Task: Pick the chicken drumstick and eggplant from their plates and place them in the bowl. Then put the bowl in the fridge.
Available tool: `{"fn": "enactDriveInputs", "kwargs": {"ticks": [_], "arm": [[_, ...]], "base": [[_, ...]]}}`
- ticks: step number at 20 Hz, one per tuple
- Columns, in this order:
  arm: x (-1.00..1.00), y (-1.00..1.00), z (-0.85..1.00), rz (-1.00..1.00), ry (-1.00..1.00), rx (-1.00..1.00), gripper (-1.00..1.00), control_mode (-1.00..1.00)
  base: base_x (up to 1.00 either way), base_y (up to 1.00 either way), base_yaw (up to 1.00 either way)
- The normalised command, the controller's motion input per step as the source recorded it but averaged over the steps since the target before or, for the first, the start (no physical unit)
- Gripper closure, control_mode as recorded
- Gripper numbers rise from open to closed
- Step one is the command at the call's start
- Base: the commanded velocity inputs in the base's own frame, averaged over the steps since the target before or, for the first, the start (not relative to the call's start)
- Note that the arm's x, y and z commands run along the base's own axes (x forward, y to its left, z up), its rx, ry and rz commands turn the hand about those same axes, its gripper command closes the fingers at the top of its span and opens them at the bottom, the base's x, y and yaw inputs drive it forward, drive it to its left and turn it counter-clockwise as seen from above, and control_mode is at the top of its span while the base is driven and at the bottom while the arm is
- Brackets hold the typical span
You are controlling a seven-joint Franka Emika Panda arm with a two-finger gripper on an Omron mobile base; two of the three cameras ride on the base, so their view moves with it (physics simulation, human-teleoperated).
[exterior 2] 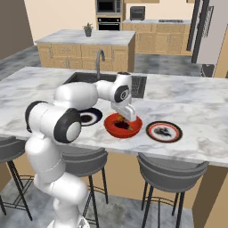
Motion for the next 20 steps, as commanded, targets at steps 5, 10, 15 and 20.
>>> {"fn": "enactDriveInputs", "kwargs": {"ticks": [5, 10, 15, 20], "arm": [[0.31, 0.26, -0.01, -0.10, 0.02, -0.07, 1.00, -1.00], [0.35, 0.02, 0.00, -0.14, 0.17, -0.01, 1.00, -1.00], [0.26, 0.01, -0.08, -0.22, 0.11, 0.00, 1.00, -1.00], [0.00, 0.06, -0.11, -0.32, 0.09, 0.00, 1.00, -1.00]], "base": [[0.00, 0.00, 0.00], [0.00, 0.00, 0.00], [0.00, 0.00, 0.00], [0.00, 0.00, 0.00]]}}
